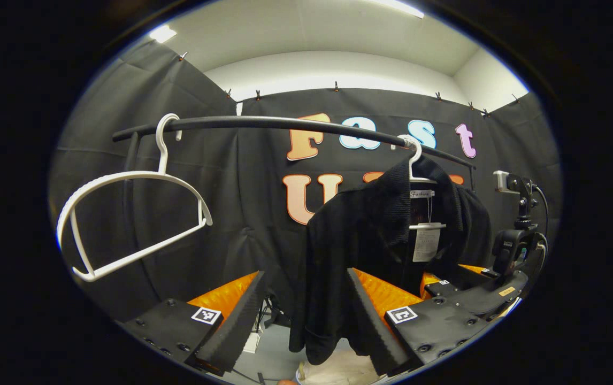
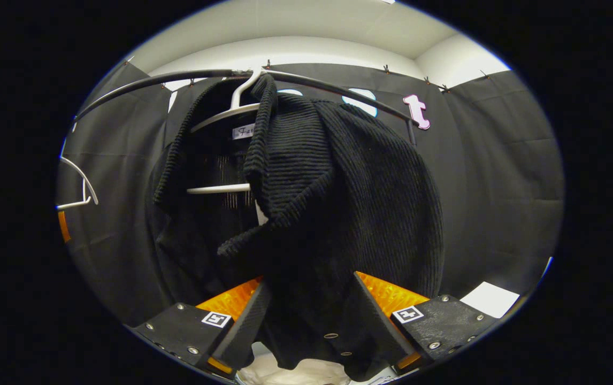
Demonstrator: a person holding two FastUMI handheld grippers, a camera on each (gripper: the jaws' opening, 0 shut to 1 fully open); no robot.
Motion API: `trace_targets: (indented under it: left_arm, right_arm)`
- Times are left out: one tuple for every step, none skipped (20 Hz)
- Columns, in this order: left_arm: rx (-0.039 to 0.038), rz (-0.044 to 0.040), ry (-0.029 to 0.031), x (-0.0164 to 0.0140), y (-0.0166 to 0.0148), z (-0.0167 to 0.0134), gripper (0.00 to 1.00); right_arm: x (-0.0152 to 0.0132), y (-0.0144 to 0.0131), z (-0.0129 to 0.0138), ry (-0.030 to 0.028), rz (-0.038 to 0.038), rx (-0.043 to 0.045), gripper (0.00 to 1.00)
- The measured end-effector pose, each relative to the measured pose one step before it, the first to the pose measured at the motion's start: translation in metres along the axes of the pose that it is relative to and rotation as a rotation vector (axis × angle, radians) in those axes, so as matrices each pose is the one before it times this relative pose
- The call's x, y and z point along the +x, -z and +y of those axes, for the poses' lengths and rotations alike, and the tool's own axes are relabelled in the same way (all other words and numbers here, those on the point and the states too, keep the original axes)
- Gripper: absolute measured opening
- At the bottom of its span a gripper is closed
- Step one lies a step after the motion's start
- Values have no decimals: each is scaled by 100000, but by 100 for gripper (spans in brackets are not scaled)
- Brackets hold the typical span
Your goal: Grasp the clothes on the hanger with both hands and then place them into the laundry hamper below.
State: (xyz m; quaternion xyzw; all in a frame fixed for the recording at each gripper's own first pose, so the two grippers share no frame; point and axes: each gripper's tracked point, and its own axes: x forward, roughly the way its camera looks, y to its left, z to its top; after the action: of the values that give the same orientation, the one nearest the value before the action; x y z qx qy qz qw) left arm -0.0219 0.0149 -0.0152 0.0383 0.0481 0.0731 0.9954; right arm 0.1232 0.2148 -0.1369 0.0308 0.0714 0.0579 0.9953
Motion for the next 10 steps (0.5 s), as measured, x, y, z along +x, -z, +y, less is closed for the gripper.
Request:
trace_targets:
  left_arm:
    - [-178, 294, -298, 32, 85, 4, 96]
    - [-262, 219, -173, 49, 25, 0, 93]
    - [-384, -173, 133, 53, -29, -18, 96]
    - [-421, -263, 26, 140, 4, 88, 100]
    - [-216, -32, 26, -43, 69, 10, 93]
    - [43, 124, -37, 7, 60, -22, 96]
    - [310, 93, 31, -19, 70, -1, 96]
    - [386, 44, 4, 81, 36, 26, 96]
    - [330, -97, 75, -10, 29, -23, 96]
    - [253, -242, 36, 52, -5, -33, 93]
  right_arm:
    - [-102, 127, 160, -904, -84, -291, 94]
    - [-158, 287, 109, -453, 130, -594, 94]
    - [-181, 378, 39, -420, 383, -870, 94]
    - [-170, 684, 175, -202, 868, -1077, 94]
    - [60, 459, 49, 255, 945, -766, 93]
    - [378, 105, -29, 886, -70, -228, 94]
    - [272, -219, -406, 1724, -750, -167, 94]
    - [364, -231, -603, 2442, -621, -542, 94]
    - [338, -111, -643, 2538, -298, -736, 94]
    - [329, -148, -647, 2251, -380, -564, 94]
